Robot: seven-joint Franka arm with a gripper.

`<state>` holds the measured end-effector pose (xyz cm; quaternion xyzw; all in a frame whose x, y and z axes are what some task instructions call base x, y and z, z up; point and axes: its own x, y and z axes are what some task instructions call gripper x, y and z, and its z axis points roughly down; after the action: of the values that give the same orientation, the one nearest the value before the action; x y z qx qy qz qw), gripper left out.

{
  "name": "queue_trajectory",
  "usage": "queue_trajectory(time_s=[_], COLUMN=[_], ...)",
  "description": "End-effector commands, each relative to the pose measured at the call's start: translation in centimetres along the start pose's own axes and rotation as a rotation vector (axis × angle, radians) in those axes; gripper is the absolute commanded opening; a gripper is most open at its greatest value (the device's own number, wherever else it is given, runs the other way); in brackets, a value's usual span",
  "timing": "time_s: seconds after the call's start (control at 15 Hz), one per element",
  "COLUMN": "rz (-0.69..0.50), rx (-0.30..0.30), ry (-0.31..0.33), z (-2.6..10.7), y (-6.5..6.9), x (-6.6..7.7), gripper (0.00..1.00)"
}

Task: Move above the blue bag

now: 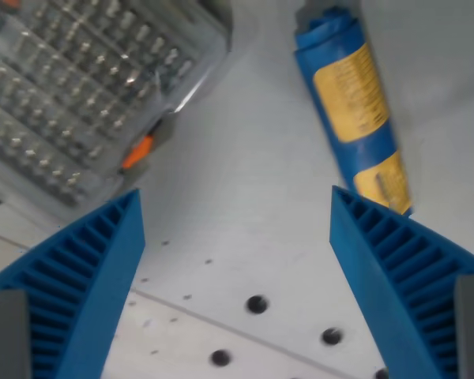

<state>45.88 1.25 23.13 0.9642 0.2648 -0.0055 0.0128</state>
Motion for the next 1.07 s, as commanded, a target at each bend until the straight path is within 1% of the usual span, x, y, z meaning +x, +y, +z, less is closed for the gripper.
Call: queue_trajectory(time_s=[0.07,0.67,1.07], rz=[-0.204,-0.322,-0.360], rx=[-0.013,-0.029,-0.035], ry=[-0.023,-0.027,-0.026], z=[0.8,3.5,4.8], y=[1.6,4.7,6.3], x=[0.6,1.1,1.3], gripper=[1.00,1.00,1.00])
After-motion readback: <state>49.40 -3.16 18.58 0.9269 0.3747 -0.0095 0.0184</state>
